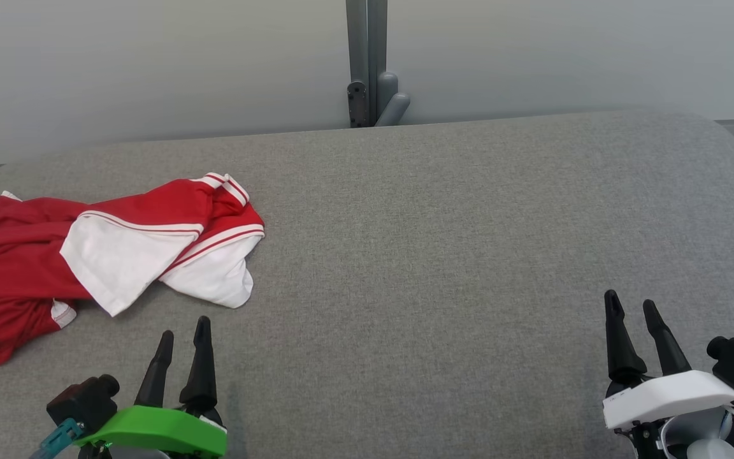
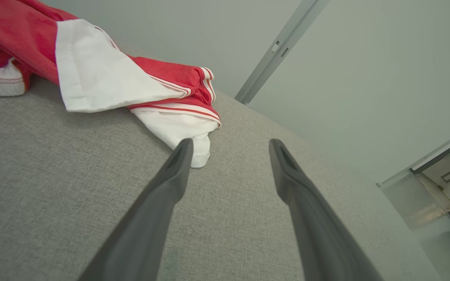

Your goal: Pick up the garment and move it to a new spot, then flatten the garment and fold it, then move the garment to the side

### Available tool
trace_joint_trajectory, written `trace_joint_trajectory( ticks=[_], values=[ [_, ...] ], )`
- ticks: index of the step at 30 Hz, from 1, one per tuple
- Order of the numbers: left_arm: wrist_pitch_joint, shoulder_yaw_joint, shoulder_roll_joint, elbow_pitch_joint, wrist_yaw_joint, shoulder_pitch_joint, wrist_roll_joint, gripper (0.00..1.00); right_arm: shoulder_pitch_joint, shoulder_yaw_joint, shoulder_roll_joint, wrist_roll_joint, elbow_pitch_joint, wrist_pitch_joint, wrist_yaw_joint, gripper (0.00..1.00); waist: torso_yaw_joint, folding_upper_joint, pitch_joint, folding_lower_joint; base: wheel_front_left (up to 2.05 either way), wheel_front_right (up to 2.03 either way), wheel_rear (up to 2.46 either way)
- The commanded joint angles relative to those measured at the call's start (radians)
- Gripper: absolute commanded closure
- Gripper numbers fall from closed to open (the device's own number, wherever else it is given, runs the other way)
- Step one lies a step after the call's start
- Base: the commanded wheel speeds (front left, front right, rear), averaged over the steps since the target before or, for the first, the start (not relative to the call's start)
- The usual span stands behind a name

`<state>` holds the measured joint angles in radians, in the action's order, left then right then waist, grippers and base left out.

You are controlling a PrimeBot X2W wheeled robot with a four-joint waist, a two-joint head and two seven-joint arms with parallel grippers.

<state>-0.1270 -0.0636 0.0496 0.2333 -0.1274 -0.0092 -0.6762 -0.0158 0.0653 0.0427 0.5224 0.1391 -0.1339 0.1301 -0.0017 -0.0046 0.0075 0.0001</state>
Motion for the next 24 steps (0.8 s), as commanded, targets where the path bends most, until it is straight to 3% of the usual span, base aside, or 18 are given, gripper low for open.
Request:
trace_joint_trajectory(
  ticks=[1,24],
  values=[
    [-0.011,-0.002,0.012,-0.010,-0.003,0.003,0.025,0.00,0.001,-0.001,0.006,-0.030,-0.015,-0.009,0.001,0.00,0.000,0.0024,0.000,0.0000,0.00,0.00,0.00],
    [-0.071,-0.047,0.027,0.017,-0.004,0.012,0.240,0.00,0.000,-0.009,0.008,-0.306,-0.032,-0.067,0.001,0.00,0.001,0.0033,0.001,0.0000,0.00,0.00,0.00]
  ],
)
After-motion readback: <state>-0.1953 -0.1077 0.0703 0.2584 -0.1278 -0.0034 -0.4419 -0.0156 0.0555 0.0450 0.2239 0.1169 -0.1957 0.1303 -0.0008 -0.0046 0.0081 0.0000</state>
